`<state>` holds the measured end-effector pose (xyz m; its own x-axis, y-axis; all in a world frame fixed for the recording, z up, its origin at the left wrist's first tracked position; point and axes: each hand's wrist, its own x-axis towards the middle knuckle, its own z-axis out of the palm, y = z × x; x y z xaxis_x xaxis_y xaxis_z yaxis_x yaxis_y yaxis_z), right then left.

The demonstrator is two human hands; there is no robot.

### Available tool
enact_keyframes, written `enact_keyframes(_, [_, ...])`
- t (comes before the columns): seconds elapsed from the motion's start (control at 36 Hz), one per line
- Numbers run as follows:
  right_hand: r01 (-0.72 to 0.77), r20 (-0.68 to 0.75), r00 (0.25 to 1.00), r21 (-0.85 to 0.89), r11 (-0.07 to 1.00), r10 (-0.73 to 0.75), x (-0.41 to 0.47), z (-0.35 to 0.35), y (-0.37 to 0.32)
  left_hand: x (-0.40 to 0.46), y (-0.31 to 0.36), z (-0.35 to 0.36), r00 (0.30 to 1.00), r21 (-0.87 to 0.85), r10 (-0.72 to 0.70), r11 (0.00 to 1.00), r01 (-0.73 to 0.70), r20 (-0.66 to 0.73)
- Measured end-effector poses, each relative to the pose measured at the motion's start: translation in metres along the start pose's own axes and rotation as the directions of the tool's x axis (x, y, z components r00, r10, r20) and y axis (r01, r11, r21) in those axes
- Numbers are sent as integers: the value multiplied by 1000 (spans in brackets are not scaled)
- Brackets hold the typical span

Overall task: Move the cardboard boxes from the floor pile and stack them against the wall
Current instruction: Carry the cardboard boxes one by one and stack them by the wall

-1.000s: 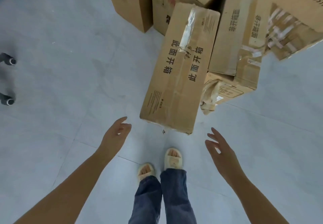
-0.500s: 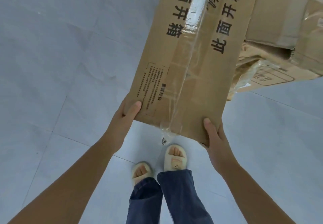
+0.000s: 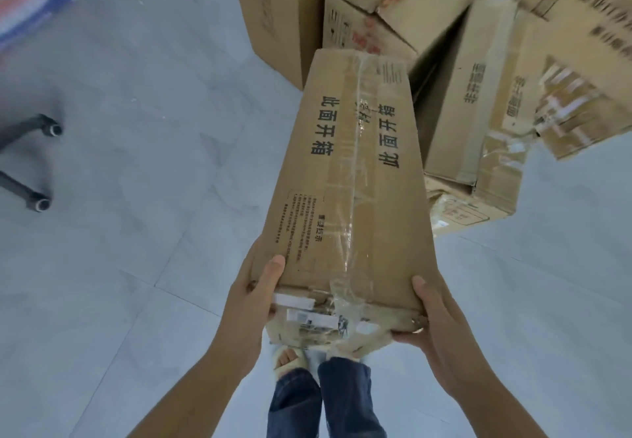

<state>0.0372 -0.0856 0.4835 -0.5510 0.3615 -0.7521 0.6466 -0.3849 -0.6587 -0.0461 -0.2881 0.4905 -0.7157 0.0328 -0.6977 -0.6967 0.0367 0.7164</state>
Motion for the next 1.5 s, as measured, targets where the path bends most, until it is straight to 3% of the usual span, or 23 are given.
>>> enact_keyframes(0.17, [47,102,994,-169,984,-30,-76,10,-32,-83,26,-29,999,-38,29,999,-30,-39])
enact_keyframes(0.42, [144,272,959,-220,965,-82,-147,10,-56,-186,29,-52,980,-101,131,984,-147,-149])
enact_keyframes(0.83, [320,578,814,-365,874,-56,-220,-42,-49,-357,-36,-14,841,-301,150,889,-344,-519])
enact_keyframes(1.0, [389,699,714,-429,815,27,-262,-50,-20,-424,-84,-10,753,-366,93,831,-419,-651])
enact_keyframes(1.19, [547,807,574,-504,668,139,-320,-30,30,-497,-151,-30,632,-446,-39,742,-500,-774])
enact_keyframes(1.5, [756,864,322,-481,444,387,-470,4,194,-657,-309,-90,423,-495,-269,588,-640,-865])
